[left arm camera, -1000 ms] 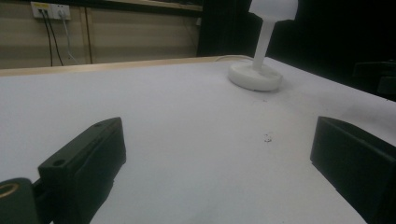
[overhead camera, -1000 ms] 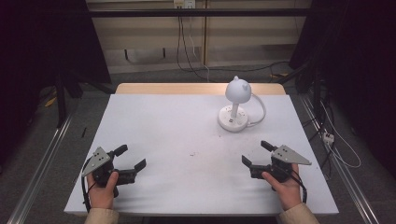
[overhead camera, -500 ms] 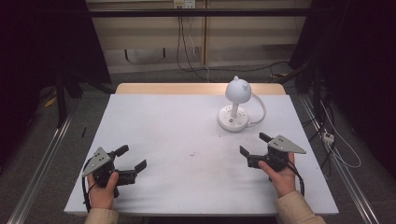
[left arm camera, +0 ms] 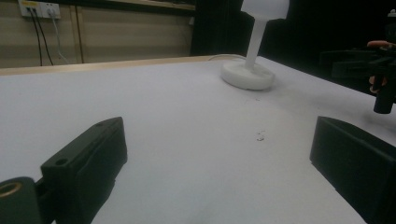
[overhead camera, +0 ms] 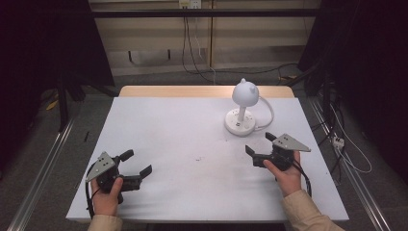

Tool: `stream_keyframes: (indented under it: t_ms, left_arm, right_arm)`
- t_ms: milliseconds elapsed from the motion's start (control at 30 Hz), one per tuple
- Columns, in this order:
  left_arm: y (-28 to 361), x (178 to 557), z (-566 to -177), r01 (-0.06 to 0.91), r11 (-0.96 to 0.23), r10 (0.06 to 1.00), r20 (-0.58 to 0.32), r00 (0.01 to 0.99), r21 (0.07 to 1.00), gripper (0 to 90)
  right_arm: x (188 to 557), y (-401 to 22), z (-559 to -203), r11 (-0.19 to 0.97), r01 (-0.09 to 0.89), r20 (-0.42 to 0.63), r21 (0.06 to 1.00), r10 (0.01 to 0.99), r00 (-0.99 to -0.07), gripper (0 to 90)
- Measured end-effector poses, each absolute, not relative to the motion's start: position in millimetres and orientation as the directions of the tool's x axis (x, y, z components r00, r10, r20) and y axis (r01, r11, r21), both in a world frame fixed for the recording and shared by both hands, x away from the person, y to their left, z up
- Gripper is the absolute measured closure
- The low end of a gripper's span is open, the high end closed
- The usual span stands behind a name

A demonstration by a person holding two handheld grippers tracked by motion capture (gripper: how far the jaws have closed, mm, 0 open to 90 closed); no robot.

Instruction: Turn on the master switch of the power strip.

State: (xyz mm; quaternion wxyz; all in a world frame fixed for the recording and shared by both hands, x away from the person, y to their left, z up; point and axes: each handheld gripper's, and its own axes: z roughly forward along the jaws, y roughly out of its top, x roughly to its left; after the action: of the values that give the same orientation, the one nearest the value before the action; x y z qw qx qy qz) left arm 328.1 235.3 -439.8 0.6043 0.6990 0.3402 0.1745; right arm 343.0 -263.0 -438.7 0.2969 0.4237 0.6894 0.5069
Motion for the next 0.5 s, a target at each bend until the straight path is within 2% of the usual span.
stream_keyframes:
  t_ms: [500]
  left_arm:
    - [235.5, 328.5, -440.0, 0.265, -0.035, 0.685, -0.17, 0.709, 0.964, 3.7]
  right_arm:
    - [354.5, -263.0, -440.3, 0.138, 0.293, 0.009, 0.946, 0.893, -0.45, 7.8]
